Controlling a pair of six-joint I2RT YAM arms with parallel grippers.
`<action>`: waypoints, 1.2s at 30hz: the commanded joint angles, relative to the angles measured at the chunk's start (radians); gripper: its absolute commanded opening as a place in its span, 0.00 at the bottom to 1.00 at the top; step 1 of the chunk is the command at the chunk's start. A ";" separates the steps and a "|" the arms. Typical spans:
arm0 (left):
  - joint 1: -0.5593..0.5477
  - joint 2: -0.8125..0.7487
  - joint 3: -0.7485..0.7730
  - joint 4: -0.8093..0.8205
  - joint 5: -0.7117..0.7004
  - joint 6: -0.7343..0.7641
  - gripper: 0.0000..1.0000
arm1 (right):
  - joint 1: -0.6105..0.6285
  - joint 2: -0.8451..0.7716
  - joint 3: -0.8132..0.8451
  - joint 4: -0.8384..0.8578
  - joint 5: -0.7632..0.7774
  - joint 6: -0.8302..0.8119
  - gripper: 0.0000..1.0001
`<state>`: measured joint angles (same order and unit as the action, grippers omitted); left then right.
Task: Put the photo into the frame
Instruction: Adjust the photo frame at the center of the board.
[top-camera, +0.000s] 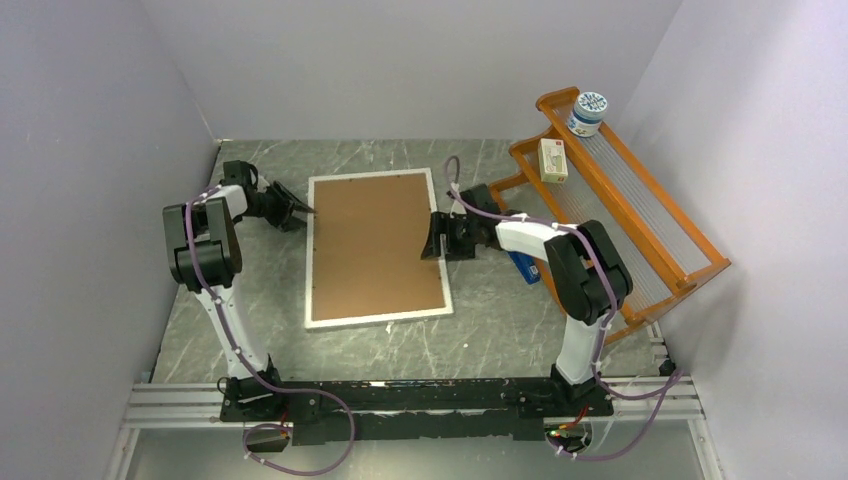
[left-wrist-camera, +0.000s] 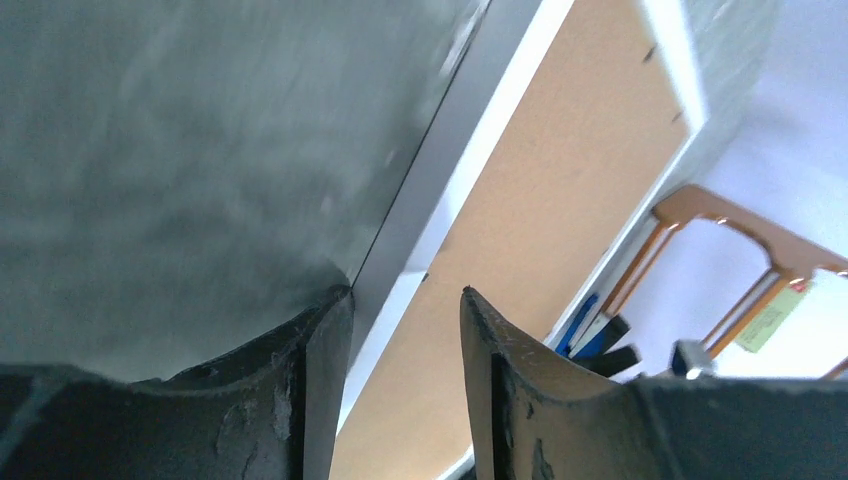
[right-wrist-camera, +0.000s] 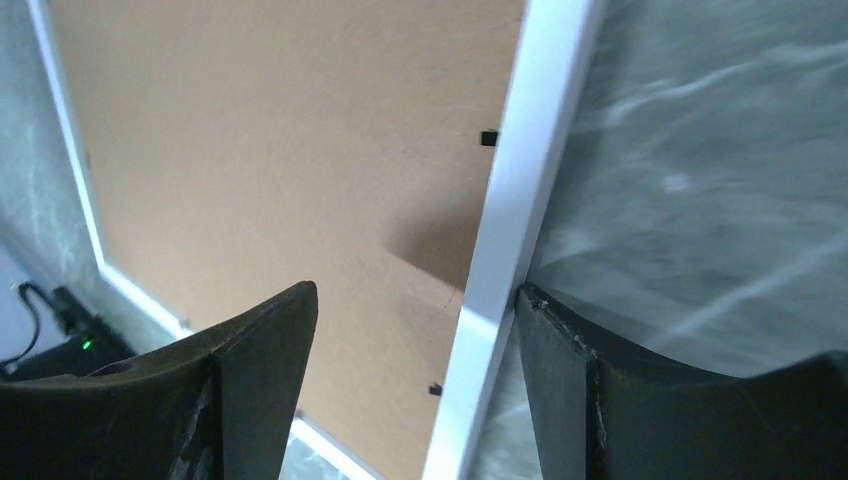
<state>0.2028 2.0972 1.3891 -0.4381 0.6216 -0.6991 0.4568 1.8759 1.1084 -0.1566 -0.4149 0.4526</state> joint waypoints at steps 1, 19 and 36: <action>-0.064 0.109 0.014 0.068 0.271 -0.089 0.48 | 0.199 0.057 -0.051 0.145 -0.273 0.128 0.74; 0.074 -0.131 0.114 -0.351 -0.195 0.204 0.83 | 0.246 -0.076 0.215 -0.327 0.203 -0.014 0.76; 0.080 -0.724 -0.478 -0.396 -0.322 0.038 0.67 | 0.480 0.381 0.762 -0.227 -0.249 0.045 0.39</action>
<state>0.2836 1.4654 0.9653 -0.8146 0.3256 -0.5949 0.9115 2.1979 1.7779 -0.4419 -0.5045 0.4496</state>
